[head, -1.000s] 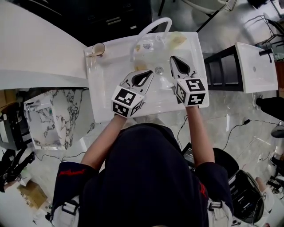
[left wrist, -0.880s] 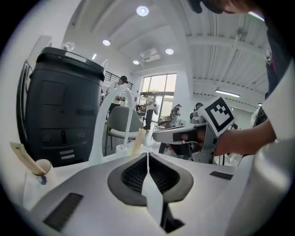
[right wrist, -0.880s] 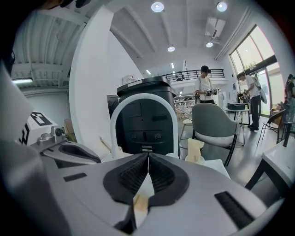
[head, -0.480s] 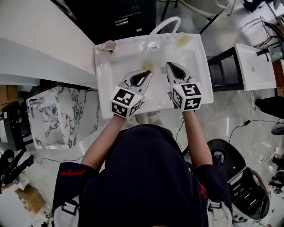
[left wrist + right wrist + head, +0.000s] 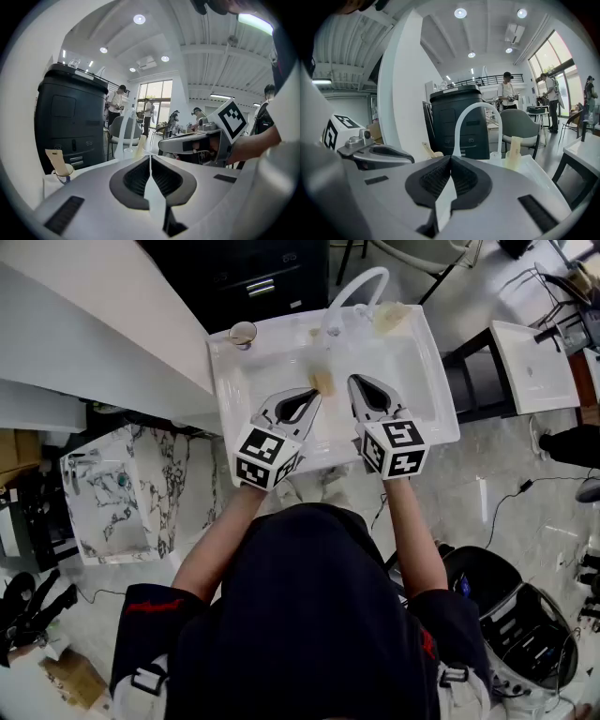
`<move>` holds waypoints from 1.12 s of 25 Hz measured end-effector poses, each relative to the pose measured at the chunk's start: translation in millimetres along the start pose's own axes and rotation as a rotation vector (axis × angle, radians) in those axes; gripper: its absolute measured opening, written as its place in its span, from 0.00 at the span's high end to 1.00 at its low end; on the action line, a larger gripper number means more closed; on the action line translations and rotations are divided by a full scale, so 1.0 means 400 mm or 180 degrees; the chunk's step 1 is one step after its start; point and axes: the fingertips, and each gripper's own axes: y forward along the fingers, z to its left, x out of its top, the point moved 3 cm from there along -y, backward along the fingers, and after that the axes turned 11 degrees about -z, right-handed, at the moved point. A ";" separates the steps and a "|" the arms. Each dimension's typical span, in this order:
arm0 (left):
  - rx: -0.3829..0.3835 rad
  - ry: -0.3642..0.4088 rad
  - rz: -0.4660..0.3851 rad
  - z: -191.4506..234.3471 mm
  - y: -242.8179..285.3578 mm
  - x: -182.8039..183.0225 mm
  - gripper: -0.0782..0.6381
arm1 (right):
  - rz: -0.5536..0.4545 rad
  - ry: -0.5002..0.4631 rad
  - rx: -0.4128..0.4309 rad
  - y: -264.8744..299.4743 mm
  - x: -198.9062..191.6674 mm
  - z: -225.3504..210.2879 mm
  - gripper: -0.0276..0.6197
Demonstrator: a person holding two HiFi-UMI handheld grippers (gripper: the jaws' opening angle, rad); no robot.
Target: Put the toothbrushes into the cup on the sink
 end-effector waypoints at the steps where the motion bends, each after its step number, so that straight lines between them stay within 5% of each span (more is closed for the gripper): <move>1: -0.0008 0.0004 -0.0010 0.004 -0.013 0.001 0.86 | -0.0005 -0.0002 -0.0010 -0.001 -0.001 0.014 0.90; 14: 0.0061 -0.0019 -0.0106 0.065 -0.128 0.007 0.86 | 0.0053 -0.0043 0.0055 0.008 -0.027 0.150 0.90; 28: 0.0208 -0.0030 -0.0076 0.006 -0.095 0.006 0.86 | -0.0005 -0.0053 0.0226 -0.053 -0.005 0.107 0.90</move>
